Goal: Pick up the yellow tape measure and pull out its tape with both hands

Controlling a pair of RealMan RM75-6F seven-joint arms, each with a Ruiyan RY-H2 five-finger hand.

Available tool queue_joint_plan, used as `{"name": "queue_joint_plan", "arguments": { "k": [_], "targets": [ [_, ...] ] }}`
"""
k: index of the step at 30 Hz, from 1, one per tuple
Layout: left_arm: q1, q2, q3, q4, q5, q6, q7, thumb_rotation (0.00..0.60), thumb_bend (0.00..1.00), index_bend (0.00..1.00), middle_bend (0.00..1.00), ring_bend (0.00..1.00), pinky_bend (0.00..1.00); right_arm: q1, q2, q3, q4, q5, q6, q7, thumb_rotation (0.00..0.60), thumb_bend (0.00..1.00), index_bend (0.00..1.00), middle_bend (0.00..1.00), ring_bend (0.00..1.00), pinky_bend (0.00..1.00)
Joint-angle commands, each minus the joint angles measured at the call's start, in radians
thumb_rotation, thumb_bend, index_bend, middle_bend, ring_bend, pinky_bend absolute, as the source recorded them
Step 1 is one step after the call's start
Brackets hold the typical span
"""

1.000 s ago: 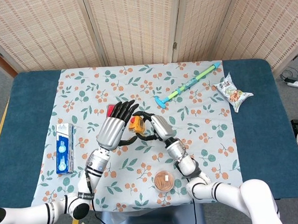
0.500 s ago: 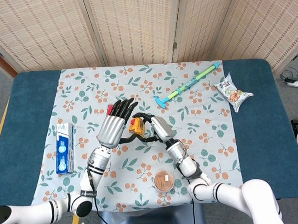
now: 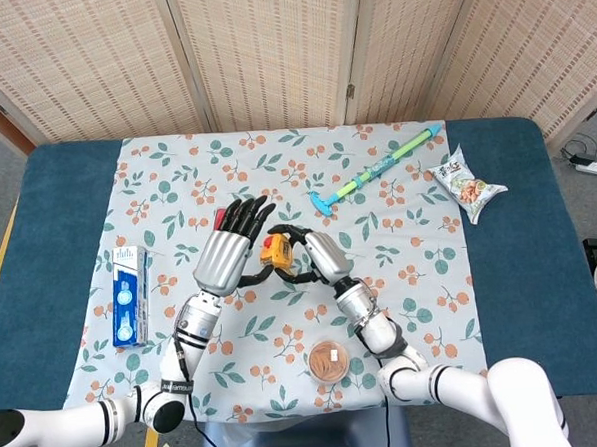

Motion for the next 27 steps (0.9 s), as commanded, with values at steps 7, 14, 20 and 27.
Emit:
{"name": "queue_joint_plan", "arguments": {
  "k": [7,14,20,27],
  "targets": [
    [0.001,0.007,0.001,0.001,0.001,0.009,-0.010,0.600,0.53,0.11,0.06,0.04,0.00,-0.006,0.003,0.001,0.001,0.006,-0.002,0.006,0.600,0.37,0.67,0.56,0.48,0.30],
    [0.001,0.002,0.009,0.012,0.014,0.016,-0.031,0.600,0.65,0.16,0.07,0.05,0.00,-0.007,0.003,0.003,0.001,0.009,-0.002,0.006,0.600,0.37,0.67,0.56,0.49,0.30],
    [0.002,0.005,0.016,0.023,0.019,0.013,-0.042,0.600,0.72,0.34,0.09,0.06,0.00,-0.006,0.001,0.009,0.008,0.016,-0.006,0.007,0.600,0.37,0.67,0.56,0.49,0.30],
    [-0.004,-0.012,0.010,0.047,0.022,0.019,-0.068,0.600,0.80,0.46,0.13,0.10,0.00,-0.005,-0.006,0.009,0.017,0.019,-0.011,0.011,0.600,0.37,0.67,0.56,0.48,0.30]
  ]
}}
